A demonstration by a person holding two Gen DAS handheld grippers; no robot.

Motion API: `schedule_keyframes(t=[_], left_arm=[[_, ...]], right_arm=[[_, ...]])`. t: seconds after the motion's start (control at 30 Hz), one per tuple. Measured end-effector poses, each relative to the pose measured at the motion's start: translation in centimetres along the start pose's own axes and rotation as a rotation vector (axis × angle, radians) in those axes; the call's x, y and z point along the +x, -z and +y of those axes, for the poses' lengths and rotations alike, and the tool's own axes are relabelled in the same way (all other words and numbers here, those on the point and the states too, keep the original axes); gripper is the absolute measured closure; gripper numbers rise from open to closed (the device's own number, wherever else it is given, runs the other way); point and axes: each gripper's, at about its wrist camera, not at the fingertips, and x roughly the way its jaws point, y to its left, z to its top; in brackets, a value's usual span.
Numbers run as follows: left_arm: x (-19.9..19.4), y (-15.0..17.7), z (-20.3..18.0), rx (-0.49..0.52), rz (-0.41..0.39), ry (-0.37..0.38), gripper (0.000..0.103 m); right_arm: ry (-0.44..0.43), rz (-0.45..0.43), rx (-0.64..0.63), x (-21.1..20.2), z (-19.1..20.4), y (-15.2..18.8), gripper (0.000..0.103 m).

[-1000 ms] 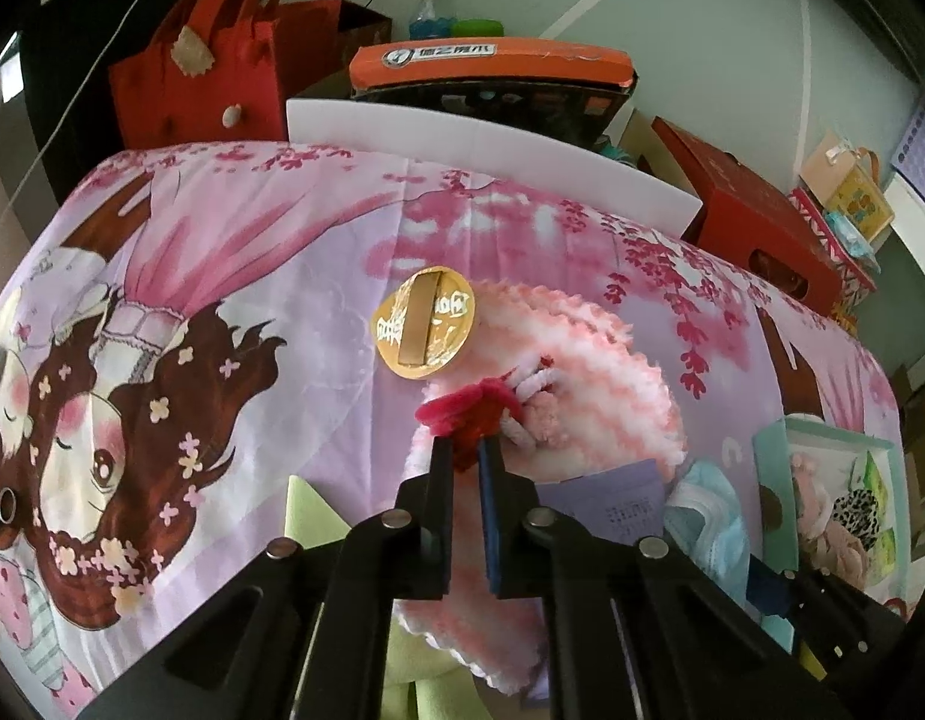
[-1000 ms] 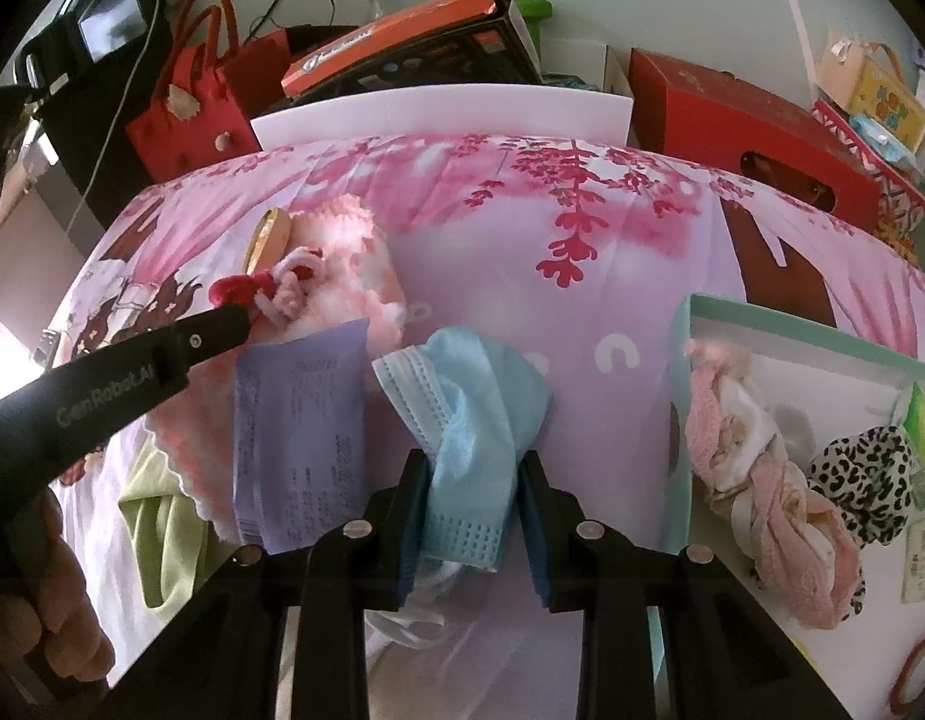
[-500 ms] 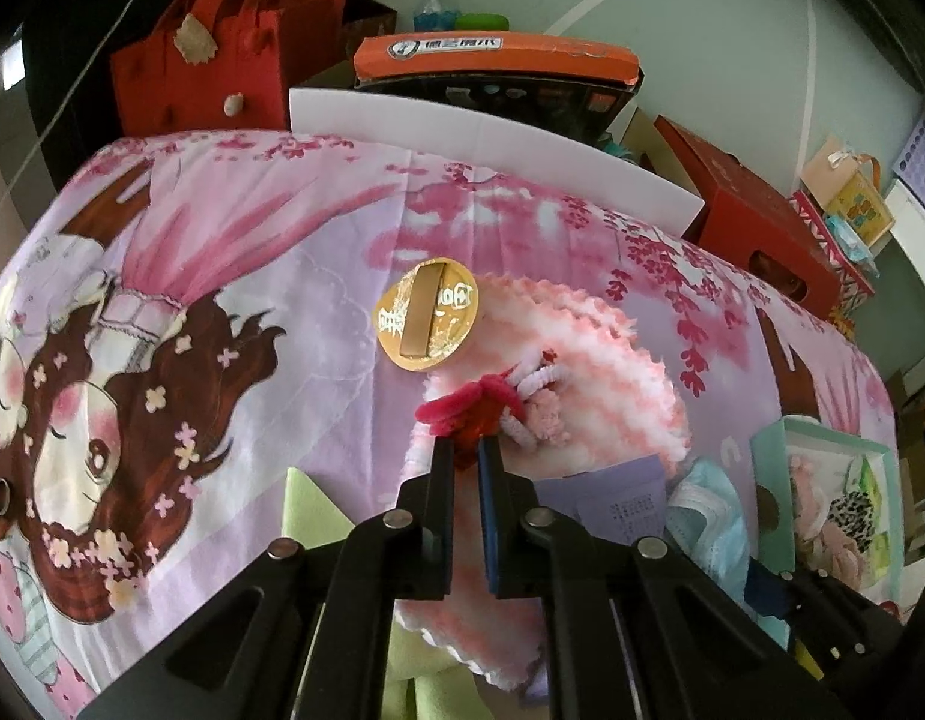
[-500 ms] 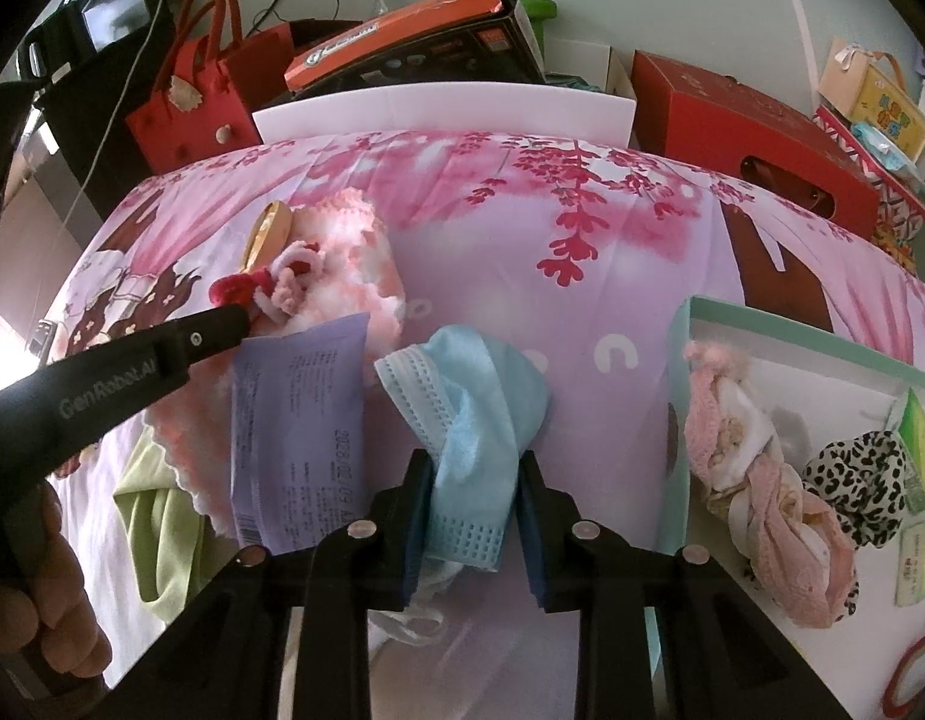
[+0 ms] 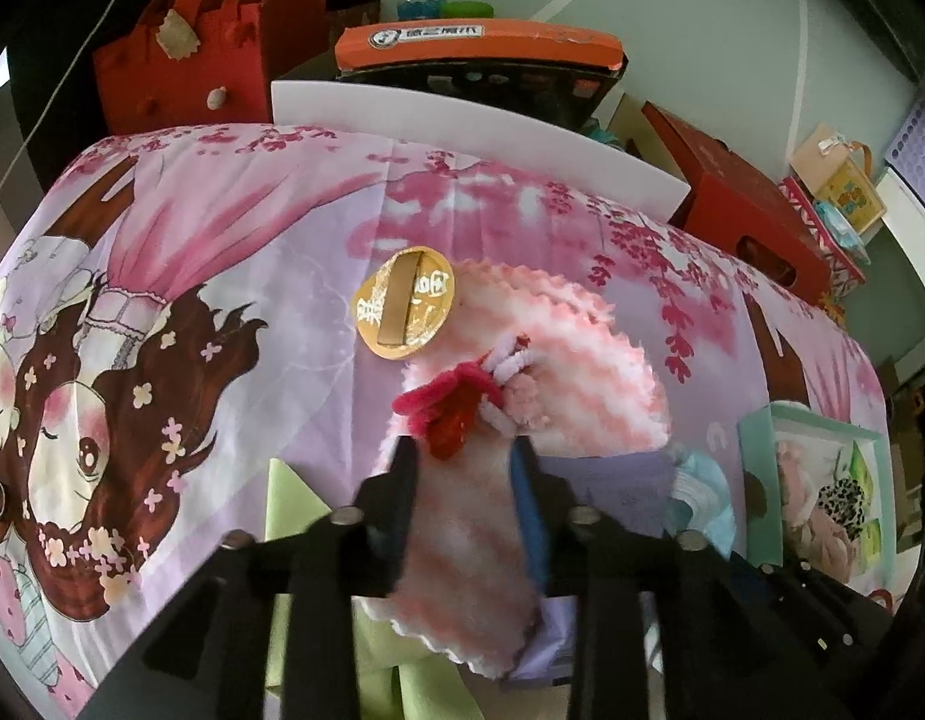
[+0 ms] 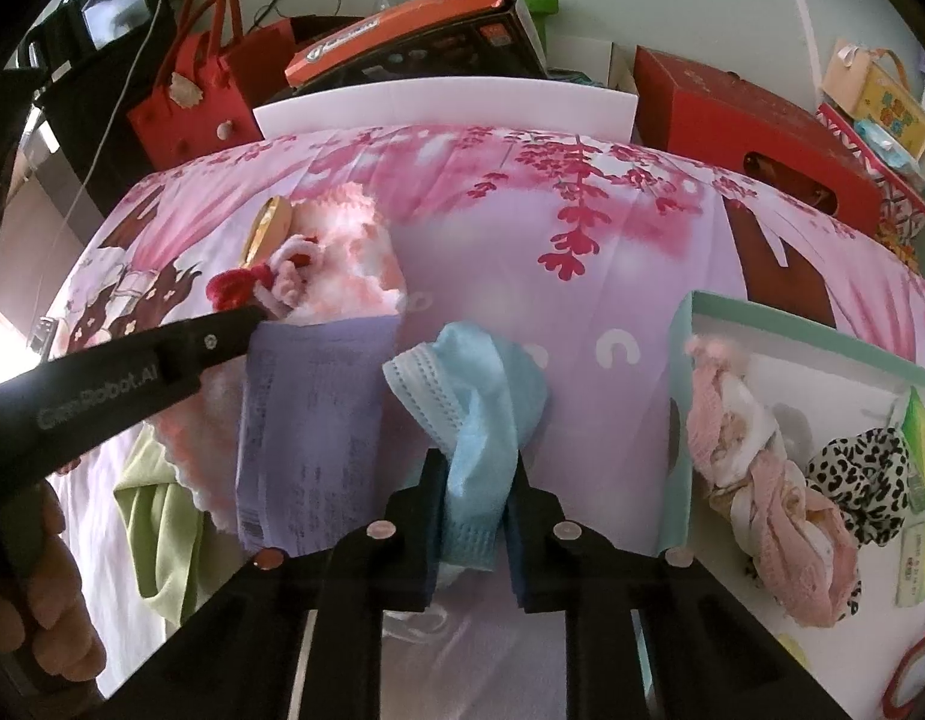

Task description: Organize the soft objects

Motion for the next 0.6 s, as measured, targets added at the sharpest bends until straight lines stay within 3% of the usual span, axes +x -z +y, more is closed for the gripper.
schedule_keyframes(t=[0.2, 0.6], left_arm=[[-0.1, -0.24, 0.27, -0.004, -0.039, -0.014, 0.049], [0.14, -0.5, -0.28, 0.053, -0.134, -0.021, 0.049]], right_arm=[[-0.004, 0.004, 0.006, -0.11, -0.14, -0.05, 0.085], [-0.009, 0.01, 0.011, 0.03, -0.19, -0.11, 0.085]])
